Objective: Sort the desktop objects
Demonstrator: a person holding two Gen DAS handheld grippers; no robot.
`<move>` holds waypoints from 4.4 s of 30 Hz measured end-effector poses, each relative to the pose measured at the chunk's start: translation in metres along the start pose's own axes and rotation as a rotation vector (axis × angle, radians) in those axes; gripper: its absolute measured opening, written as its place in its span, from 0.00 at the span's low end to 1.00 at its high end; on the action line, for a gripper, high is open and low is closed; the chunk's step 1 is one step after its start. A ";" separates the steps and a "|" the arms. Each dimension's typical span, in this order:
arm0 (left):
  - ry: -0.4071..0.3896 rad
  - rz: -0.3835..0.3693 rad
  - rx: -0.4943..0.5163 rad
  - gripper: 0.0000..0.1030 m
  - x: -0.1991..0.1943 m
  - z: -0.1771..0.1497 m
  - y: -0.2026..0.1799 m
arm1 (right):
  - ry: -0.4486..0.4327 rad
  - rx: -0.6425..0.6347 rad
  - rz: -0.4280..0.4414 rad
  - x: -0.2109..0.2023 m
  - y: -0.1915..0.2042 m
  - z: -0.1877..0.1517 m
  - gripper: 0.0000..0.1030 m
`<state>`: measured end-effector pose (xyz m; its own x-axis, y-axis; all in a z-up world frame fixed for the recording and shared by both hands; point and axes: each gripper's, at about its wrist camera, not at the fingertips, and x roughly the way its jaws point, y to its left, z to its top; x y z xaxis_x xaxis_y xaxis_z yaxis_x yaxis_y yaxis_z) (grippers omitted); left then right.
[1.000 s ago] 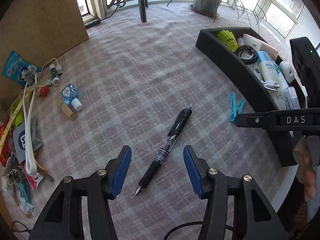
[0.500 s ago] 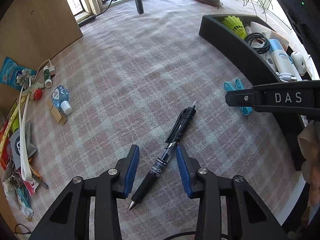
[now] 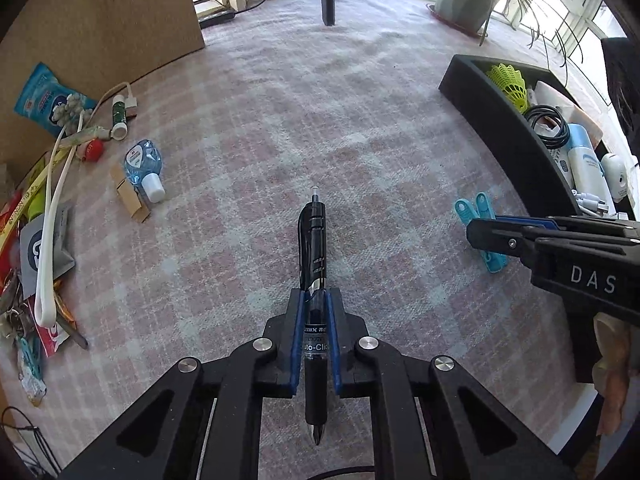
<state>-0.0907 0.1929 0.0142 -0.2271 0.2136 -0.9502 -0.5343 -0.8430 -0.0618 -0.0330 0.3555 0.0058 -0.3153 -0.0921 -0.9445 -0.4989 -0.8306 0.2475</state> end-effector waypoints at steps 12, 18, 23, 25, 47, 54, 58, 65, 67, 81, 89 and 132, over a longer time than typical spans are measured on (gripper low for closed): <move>-0.093 -0.030 -0.041 0.10 -0.053 0.024 -0.059 | -0.058 -0.090 0.139 -0.065 -0.031 -0.012 0.21; -0.121 -0.089 0.036 0.10 -0.066 0.040 -0.130 | -0.126 -0.078 0.140 -0.105 -0.083 -0.013 0.21; -0.116 -0.137 0.099 0.10 -0.066 0.053 -0.190 | -0.193 -0.020 0.083 -0.137 -0.141 -0.016 0.21; -0.116 -0.144 0.124 0.10 -0.065 0.056 -0.214 | -0.208 0.011 0.053 -0.148 -0.168 -0.018 0.21; -0.233 -0.078 0.165 0.57 -0.094 0.070 -0.324 | -0.272 0.056 -0.043 -0.204 -0.271 -0.031 0.51; -0.267 -0.055 0.115 0.57 -0.120 0.058 -0.291 | -0.306 -0.006 -0.034 -0.216 -0.243 -0.031 0.57; -0.294 -0.020 0.096 0.57 -0.132 0.051 -0.263 | -0.305 -0.058 -0.027 -0.211 -0.214 -0.029 0.57; -0.266 0.026 0.000 0.57 -0.135 0.033 -0.189 | -0.285 -0.126 0.023 -0.193 -0.150 -0.023 0.58; -0.248 0.045 -0.037 0.57 -0.133 0.028 -0.160 | -0.276 -0.146 0.034 -0.186 -0.129 -0.020 0.58; -0.206 0.186 -0.284 0.57 -0.134 -0.011 0.049 | -0.154 -0.293 0.165 -0.132 0.031 0.011 0.58; -0.167 0.201 -0.419 0.57 -0.133 -0.005 0.168 | -0.121 -0.374 0.201 -0.106 0.121 0.056 0.58; -0.010 0.004 -0.731 0.64 -0.004 0.006 0.354 | 0.194 -0.716 0.132 0.115 0.355 0.130 0.59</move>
<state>-0.2840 -0.1032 -0.0018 -0.2373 0.2115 -0.9481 0.1462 -0.9571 -0.2501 -0.3513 0.1218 0.0127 -0.1556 -0.2554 -0.9542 0.2011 -0.9540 0.2225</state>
